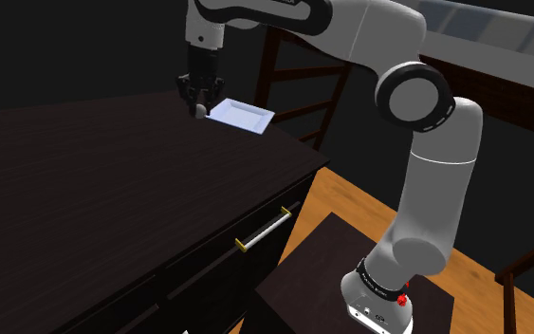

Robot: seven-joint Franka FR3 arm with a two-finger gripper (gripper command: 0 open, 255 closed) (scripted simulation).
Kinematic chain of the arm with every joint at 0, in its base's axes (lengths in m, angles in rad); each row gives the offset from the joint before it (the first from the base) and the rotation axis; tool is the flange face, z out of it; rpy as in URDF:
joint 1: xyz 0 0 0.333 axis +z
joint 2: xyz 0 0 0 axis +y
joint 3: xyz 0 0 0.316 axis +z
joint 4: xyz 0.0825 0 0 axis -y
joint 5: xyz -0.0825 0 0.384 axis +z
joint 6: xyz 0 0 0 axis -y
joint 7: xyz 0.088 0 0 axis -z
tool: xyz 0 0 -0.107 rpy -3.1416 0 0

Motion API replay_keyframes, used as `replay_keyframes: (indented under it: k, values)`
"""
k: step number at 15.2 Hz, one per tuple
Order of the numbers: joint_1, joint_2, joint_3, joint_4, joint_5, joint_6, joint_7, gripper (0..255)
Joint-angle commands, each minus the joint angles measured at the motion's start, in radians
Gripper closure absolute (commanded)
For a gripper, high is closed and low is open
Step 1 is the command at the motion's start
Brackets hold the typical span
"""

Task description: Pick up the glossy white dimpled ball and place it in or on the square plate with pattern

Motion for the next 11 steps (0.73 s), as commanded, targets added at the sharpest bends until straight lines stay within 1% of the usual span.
replay_keyframes:
  k: [1, 6, 11]
  values:
    - [-0.030, 0.006, -0.014, 0.013, 0.001, -0.011, -0.045, 255]
    - [-0.100, 0.031, -0.048, 0.057, 0.001, -0.040, -0.147, 255]
    - [-0.165, 0.089, -0.079, 0.151, -0.005, -0.085, -0.244, 255]
